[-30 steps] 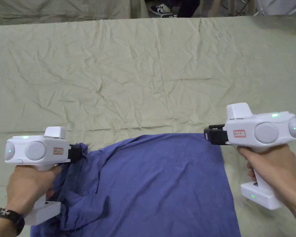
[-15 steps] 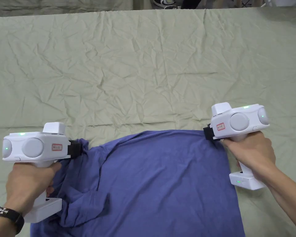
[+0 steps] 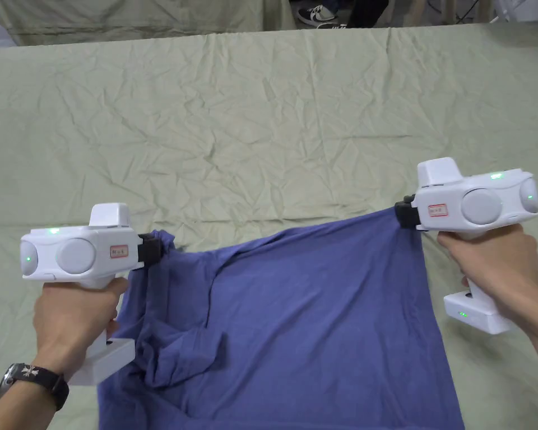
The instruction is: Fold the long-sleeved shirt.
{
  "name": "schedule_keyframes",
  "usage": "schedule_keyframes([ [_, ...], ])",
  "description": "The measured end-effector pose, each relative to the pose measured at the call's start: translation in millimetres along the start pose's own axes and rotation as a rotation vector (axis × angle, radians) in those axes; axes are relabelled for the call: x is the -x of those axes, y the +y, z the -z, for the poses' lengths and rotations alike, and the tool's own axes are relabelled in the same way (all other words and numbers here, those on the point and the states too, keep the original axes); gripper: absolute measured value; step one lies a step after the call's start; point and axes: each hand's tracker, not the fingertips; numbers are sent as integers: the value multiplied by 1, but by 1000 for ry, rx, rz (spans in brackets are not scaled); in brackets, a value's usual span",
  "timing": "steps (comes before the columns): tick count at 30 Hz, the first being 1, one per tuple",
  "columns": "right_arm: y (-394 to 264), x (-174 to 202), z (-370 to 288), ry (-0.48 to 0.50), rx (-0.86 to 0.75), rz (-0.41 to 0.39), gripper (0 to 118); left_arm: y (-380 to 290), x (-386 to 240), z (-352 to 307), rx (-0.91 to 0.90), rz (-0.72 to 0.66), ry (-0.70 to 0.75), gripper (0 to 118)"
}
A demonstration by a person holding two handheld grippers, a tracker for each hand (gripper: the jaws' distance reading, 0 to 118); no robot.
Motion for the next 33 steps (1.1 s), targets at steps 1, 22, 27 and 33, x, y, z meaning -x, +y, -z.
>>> schedule_keyframes([
  [1, -6, 2, -10, 4, -11, -3, 5, -4, 0, -9, -14, 2, -5, 16],
  [22, -199, 34, -149, 46, -30, 44, 5, -142, -8, -160, -146, -8, -50, 16],
  [27, -232, 34, -154, 45, 7, 81, 5, -169, 1, -174, -119, -55, -57, 16],
  [33, -255, 40, -143, 49, 74, 88, 5, -195, 6, -161, -44, -64, -54, 16],
])
